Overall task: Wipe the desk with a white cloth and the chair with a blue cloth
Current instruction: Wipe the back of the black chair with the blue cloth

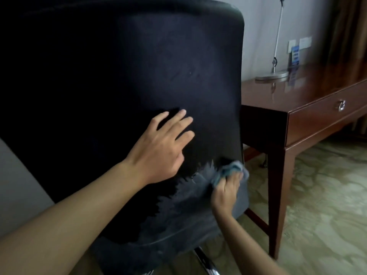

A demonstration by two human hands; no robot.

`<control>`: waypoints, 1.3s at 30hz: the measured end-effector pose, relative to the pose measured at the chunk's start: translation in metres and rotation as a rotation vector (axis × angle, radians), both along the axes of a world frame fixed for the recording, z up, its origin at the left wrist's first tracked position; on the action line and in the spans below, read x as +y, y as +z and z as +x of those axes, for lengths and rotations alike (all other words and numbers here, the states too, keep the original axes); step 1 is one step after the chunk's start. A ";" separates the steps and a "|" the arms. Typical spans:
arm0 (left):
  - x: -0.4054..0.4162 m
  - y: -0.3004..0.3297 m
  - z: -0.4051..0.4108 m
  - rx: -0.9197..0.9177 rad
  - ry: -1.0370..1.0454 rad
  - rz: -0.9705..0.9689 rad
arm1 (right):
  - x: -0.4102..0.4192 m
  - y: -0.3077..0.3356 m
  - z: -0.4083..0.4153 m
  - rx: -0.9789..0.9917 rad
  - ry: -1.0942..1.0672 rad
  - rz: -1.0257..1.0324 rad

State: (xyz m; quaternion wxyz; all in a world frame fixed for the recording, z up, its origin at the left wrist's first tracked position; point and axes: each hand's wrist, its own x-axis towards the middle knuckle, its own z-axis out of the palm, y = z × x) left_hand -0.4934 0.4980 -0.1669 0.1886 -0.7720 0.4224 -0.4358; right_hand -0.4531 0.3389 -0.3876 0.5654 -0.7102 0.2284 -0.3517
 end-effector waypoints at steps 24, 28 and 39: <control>0.104 -0.050 0.035 -0.222 0.029 0.065 | 0.041 0.003 0.014 -0.201 -0.134 -0.147; 0.116 -0.052 0.039 -0.249 0.010 0.077 | 0.119 -0.062 -0.023 -0.367 0.081 -0.928; 0.141 -0.053 0.042 -0.219 0.033 0.090 | 0.050 0.000 0.003 -0.284 -0.150 -0.422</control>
